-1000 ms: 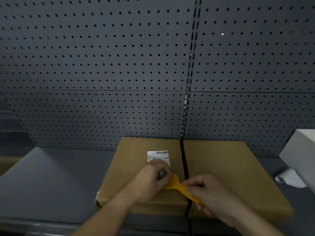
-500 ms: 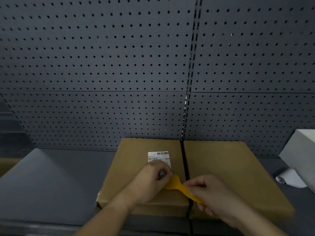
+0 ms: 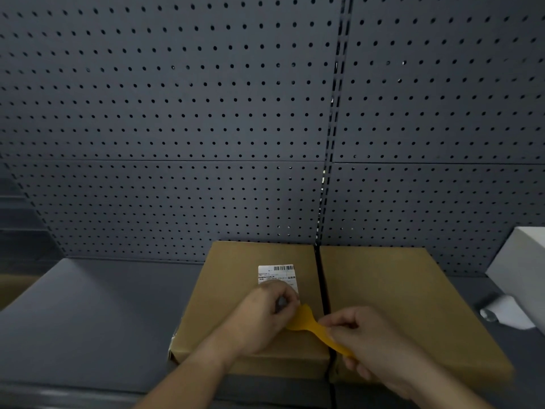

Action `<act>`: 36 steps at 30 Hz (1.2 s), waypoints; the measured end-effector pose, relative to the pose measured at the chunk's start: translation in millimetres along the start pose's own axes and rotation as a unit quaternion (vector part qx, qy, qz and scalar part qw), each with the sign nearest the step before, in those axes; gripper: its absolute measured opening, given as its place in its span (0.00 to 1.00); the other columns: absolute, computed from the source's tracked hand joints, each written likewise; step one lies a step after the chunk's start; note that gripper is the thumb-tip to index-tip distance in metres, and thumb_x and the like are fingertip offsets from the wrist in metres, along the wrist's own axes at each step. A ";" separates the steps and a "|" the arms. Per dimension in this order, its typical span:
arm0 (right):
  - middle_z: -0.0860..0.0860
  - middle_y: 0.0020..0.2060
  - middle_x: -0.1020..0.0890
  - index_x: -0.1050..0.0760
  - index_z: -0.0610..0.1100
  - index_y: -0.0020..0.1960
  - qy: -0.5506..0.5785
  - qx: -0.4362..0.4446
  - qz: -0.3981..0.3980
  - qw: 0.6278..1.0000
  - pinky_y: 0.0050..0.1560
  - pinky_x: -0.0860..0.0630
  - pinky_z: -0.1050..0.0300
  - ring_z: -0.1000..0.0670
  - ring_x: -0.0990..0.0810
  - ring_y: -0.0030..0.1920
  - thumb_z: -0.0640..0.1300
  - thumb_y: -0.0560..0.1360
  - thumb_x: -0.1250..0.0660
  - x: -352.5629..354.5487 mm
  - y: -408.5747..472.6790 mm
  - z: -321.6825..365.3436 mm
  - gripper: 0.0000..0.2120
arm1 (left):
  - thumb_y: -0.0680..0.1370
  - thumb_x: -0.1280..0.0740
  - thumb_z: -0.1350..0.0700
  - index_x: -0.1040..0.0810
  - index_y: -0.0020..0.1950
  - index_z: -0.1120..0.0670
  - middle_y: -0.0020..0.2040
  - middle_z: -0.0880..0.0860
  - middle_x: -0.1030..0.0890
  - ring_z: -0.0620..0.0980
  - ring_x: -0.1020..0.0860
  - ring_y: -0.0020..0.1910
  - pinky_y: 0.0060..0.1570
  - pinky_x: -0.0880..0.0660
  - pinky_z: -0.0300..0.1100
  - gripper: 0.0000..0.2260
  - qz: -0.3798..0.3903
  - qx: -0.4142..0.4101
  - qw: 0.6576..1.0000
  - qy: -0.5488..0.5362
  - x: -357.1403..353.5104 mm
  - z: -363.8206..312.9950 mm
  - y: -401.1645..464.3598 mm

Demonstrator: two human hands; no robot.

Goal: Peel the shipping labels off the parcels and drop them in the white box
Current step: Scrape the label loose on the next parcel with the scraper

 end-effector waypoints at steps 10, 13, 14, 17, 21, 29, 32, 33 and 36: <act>0.48 0.28 0.21 0.20 0.53 0.53 -0.010 0.009 0.002 1.000 0.23 0.32 0.62 0.51 0.27 0.27 0.45 0.80 0.34 -2.3 2.7 2.5 0.06 | 0.80 0.33 0.52 0.27 0.41 0.40 0.49 0.47 0.18 0.40 0.25 0.41 0.41 0.28 0.31 0.10 -0.003 -0.004 1.000 0.003 1.4 -2.5 -1.4; 0.47 0.29 0.21 0.19 0.52 0.52 -0.007 0.012 0.002 1.000 0.23 0.32 0.62 0.52 0.26 0.26 0.44 0.80 0.34 -2.3 2.0 3.0 0.06 | 0.80 0.33 0.52 0.26 0.41 0.42 0.49 0.47 0.18 0.41 0.24 0.41 0.41 0.27 0.34 0.08 -0.003 0.001 1.000 -0.007 1.0 -1.4 -1.5; 0.47 0.29 0.21 0.19 0.52 0.52 0.000 0.005 0.001 1.000 0.23 0.32 0.62 0.52 0.26 0.26 0.45 0.80 0.34 -0.5 1.1 0.4 0.06 | 0.80 0.33 0.51 0.26 0.41 0.42 0.49 0.48 0.18 0.43 0.23 0.43 0.43 0.25 0.38 0.08 -0.004 0.005 1.000 -0.012 0.7 -0.4 -1.4; 0.46 0.31 0.21 0.19 0.52 0.53 0.010 -0.003 0.001 1.000 0.24 0.33 0.61 0.50 0.26 0.28 0.45 0.80 0.34 0.2 1.3 -0.9 0.06 | 0.80 0.33 0.51 0.26 0.41 0.41 0.49 0.48 0.18 0.45 0.22 0.44 0.44 0.24 0.41 0.08 -0.003 0.009 1.000 -0.011 0.5 -0.2 -1.3; 0.47 0.27 0.22 0.20 0.52 0.55 0.008 0.009 0.009 1.000 0.23 0.33 0.62 0.53 0.28 0.24 0.44 0.81 0.35 -5.0 3.7 2.6 0.07 | 0.80 0.33 0.53 0.26 0.42 0.40 0.49 0.47 0.18 0.40 0.25 0.41 0.41 0.30 0.31 0.09 -0.007 -0.003 1.000 0.000 1.5 -1.6 -1.7; 0.47 0.28 0.21 0.20 0.51 0.56 0.005 0.007 0.007 1.000 0.23 0.32 0.62 0.54 0.27 0.24 0.44 0.81 0.35 -5.4 2.5 5.4 0.07 | 0.81 0.34 0.52 0.26 0.42 0.41 0.46 0.46 0.19 0.37 0.27 0.38 0.39 0.33 0.28 0.09 -0.002 0.001 1.000 -0.001 1.7 -1.4 -1.7; 0.47 0.30 0.21 0.20 0.52 0.55 0.010 -0.009 0.001 1.000 0.23 0.33 0.62 0.52 0.28 0.27 0.46 0.80 0.34 -0.9 0.1 0.1 0.06 | 0.81 0.34 0.51 0.26 0.41 0.40 0.49 0.47 0.18 0.39 0.25 0.41 0.41 0.30 0.30 0.10 -0.001 0.008 1.000 -0.008 1.7 -0.1 -1.6; 0.47 0.29 0.21 0.19 0.52 0.55 0.012 -0.008 0.002 1.000 0.23 0.33 0.62 0.51 0.28 0.27 0.45 0.80 0.34 -1.2 0.3 0.6 0.06 | 0.81 0.34 0.52 0.26 0.42 0.40 0.49 0.47 0.18 0.39 0.25 0.41 0.41 0.30 0.30 0.09 -0.001 0.009 1.000 -0.008 1.8 -0.3 -1.3; 0.46 0.31 0.21 0.20 0.52 0.53 0.022 -0.001 0.001 1.000 0.23 0.33 0.62 0.54 0.26 0.24 0.43 0.81 0.35 -6.9 2.8 5.4 0.06 | 0.81 0.34 0.52 0.24 0.44 0.43 0.49 0.46 0.18 0.37 0.25 0.41 0.41 0.32 0.28 0.07 -0.006 0.005 1.000 -0.002 2.9 -1.3 -1.1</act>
Point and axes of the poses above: each hand's wrist, its own y-axis towards the middle knuckle, its own x-axis out of the back of the hand, z = x × y, the point moved 8 cm from there along y, towards the middle knuckle
